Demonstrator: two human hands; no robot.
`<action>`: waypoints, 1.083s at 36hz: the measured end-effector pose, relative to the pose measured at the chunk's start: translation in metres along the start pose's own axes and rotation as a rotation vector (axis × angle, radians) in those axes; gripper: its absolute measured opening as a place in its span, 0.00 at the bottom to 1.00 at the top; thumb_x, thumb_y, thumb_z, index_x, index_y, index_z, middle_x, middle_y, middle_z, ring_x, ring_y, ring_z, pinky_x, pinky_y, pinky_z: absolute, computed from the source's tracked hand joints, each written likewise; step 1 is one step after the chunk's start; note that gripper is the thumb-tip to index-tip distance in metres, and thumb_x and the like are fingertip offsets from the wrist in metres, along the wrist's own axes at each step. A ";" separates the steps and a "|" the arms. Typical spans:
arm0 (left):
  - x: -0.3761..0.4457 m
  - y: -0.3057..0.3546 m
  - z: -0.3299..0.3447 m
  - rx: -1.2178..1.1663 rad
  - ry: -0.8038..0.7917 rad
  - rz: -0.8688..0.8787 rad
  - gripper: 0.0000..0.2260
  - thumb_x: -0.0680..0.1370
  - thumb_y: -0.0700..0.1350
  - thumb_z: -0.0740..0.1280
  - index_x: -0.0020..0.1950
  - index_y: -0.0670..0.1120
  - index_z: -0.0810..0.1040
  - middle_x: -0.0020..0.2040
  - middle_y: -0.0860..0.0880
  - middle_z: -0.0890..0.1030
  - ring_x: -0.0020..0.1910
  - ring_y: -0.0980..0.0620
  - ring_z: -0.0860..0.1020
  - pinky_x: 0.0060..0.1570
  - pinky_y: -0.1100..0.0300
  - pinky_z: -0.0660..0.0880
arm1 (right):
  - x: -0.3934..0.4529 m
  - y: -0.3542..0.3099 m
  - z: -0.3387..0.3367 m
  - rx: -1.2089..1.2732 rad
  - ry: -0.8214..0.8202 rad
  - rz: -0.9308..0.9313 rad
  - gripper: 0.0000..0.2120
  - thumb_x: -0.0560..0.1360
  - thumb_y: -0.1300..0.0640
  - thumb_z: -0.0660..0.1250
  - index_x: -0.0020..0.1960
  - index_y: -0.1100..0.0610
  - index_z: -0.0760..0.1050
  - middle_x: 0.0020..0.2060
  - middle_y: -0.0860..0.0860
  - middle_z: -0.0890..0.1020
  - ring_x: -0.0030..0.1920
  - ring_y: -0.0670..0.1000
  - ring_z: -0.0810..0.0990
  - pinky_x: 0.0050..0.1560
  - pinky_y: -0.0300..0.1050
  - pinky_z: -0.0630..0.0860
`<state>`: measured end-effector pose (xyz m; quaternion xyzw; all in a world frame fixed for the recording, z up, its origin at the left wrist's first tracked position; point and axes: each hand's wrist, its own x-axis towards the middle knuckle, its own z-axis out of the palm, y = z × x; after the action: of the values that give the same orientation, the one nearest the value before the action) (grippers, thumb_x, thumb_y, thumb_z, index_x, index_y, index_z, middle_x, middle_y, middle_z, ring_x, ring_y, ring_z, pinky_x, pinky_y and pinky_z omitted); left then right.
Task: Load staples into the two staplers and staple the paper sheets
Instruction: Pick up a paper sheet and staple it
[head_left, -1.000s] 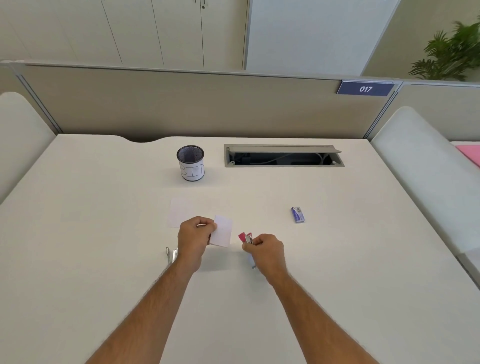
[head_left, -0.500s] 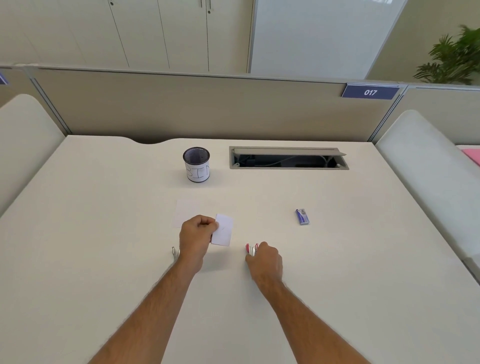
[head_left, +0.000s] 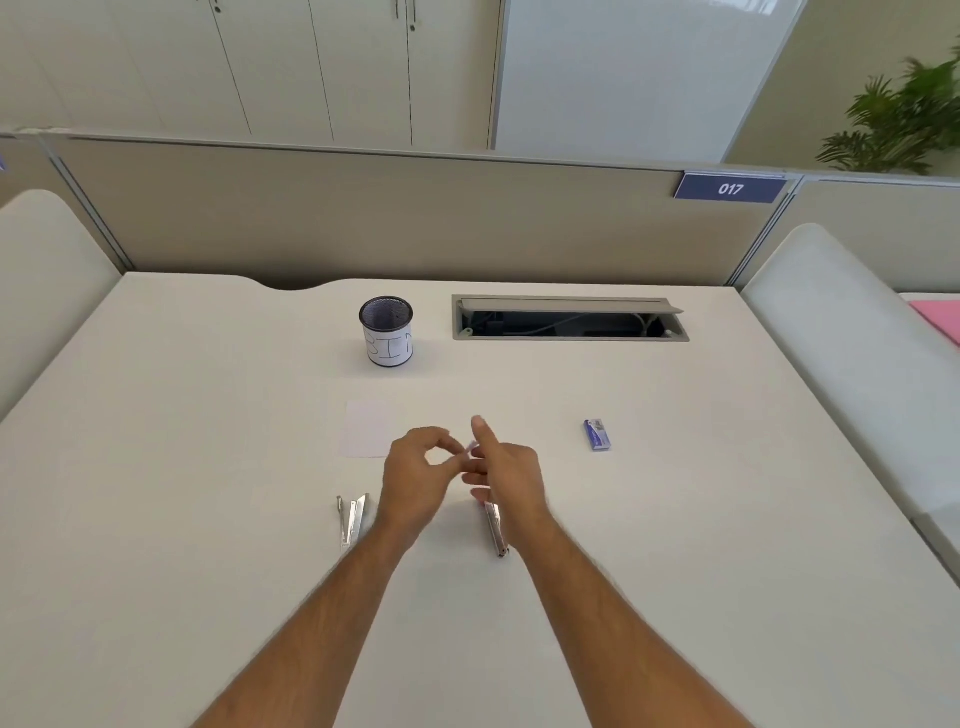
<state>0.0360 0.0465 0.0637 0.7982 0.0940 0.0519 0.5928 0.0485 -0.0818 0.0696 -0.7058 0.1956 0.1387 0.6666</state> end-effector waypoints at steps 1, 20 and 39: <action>0.000 0.001 0.003 0.026 -0.017 0.027 0.04 0.73 0.46 0.77 0.41 0.52 0.85 0.51 0.62 0.82 0.57 0.70 0.75 0.55 0.61 0.70 | 0.000 -0.004 -0.001 0.031 -0.019 0.010 0.23 0.73 0.40 0.72 0.44 0.62 0.83 0.38 0.51 0.88 0.40 0.51 0.87 0.41 0.45 0.81; 0.012 0.004 -0.010 -0.299 0.077 -0.111 0.09 0.75 0.34 0.72 0.46 0.49 0.86 0.42 0.52 0.86 0.41 0.57 0.81 0.42 0.62 0.75 | 0.002 -0.014 -0.012 0.183 -0.065 -0.079 0.09 0.75 0.59 0.73 0.54 0.58 0.82 0.49 0.55 0.88 0.46 0.51 0.86 0.48 0.47 0.79; 0.034 0.001 -0.019 -0.289 0.079 -0.114 0.08 0.75 0.34 0.72 0.47 0.47 0.86 0.41 0.54 0.86 0.38 0.59 0.79 0.35 0.69 0.72 | 0.023 -0.024 0.005 0.127 0.001 -0.139 0.07 0.79 0.61 0.66 0.51 0.56 0.83 0.48 0.53 0.87 0.47 0.52 0.85 0.44 0.44 0.81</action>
<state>0.0660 0.0715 0.0695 0.6953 0.1541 0.0624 0.6993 0.0805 -0.0779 0.0801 -0.6739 0.1546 0.0791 0.7181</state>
